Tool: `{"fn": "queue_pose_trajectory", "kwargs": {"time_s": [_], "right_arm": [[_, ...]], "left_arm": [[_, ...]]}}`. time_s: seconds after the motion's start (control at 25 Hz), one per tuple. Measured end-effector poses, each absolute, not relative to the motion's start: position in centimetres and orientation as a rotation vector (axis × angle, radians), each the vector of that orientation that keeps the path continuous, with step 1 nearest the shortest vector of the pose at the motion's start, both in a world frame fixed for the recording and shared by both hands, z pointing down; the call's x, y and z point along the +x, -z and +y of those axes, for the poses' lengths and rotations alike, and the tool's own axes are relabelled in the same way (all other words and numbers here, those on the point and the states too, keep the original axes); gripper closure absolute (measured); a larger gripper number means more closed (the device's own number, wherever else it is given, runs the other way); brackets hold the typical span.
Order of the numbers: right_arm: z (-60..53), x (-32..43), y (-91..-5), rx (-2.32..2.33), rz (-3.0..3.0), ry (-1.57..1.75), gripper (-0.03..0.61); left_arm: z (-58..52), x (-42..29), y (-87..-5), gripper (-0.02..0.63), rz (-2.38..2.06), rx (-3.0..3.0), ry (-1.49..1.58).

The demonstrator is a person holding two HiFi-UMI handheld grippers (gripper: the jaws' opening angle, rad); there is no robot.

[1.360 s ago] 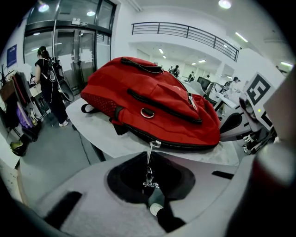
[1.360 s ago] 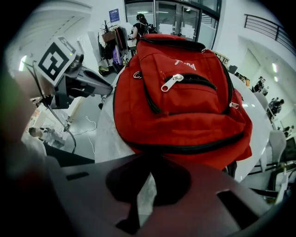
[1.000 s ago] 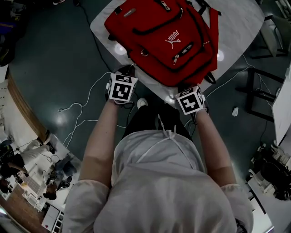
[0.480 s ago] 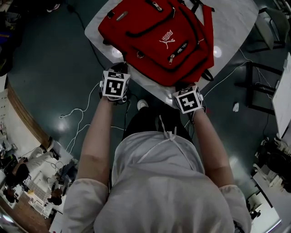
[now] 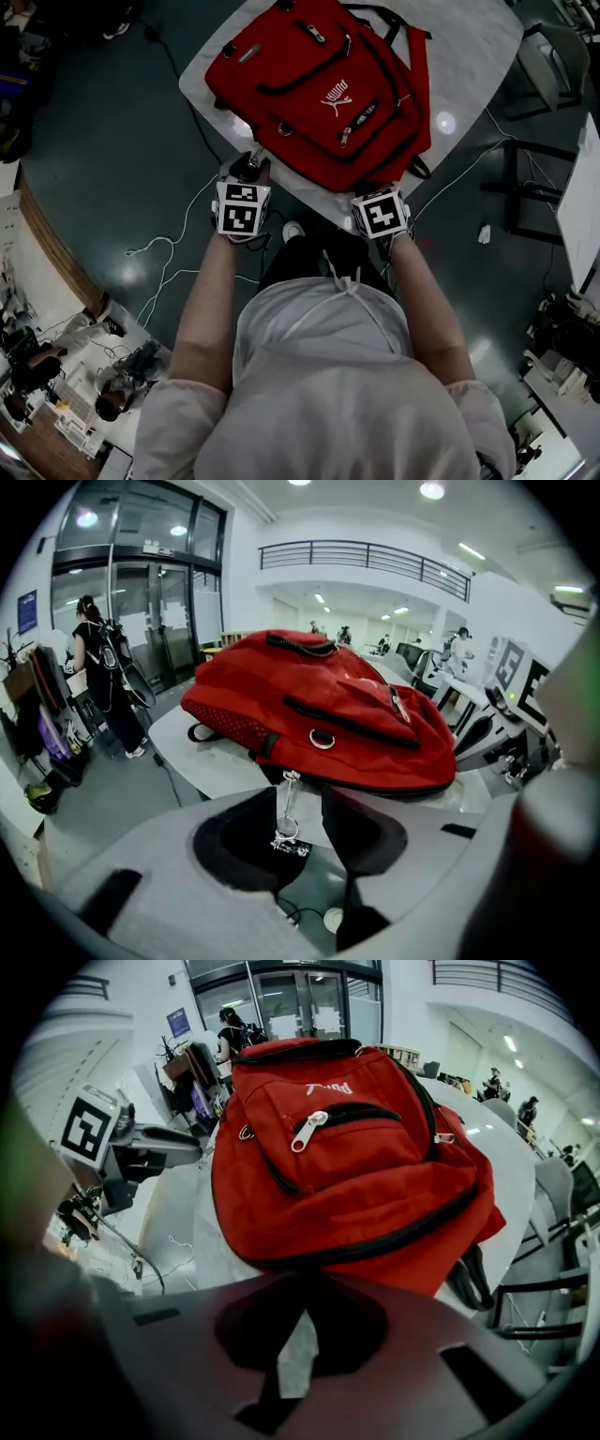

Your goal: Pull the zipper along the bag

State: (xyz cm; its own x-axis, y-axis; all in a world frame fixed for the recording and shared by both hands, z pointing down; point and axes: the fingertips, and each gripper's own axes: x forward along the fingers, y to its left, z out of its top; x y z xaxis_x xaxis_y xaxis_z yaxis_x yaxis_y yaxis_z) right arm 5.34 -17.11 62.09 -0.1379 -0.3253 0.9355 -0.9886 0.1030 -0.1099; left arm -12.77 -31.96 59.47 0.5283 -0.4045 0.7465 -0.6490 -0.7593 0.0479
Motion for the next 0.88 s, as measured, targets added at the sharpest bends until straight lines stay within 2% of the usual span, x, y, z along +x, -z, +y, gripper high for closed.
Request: {"fn": "queue_pose_trajectory", "kwargs": {"time_s": [0.36,0.48,0.88], "right_arm": [[-20.1,5.0,-54.4,1.373,-1.736,-0.855,0.551],[-22.4,5.5,-51.1,1.426,-1.826,-0.773,0.551],[-26.4,4.0,-39.2,1.513,-2.142,-0.504,0.552]], "left_arm": [[-30.5,-10.7,-52.5,0.478,-0.953,2.49,-0.845],[-30.9,-9.2,-49.3,0.539,-0.991,2.527,-0.736],[-32.0,-6.9,-36.0,0.589,-1.096,2.66,-0.407]]}}
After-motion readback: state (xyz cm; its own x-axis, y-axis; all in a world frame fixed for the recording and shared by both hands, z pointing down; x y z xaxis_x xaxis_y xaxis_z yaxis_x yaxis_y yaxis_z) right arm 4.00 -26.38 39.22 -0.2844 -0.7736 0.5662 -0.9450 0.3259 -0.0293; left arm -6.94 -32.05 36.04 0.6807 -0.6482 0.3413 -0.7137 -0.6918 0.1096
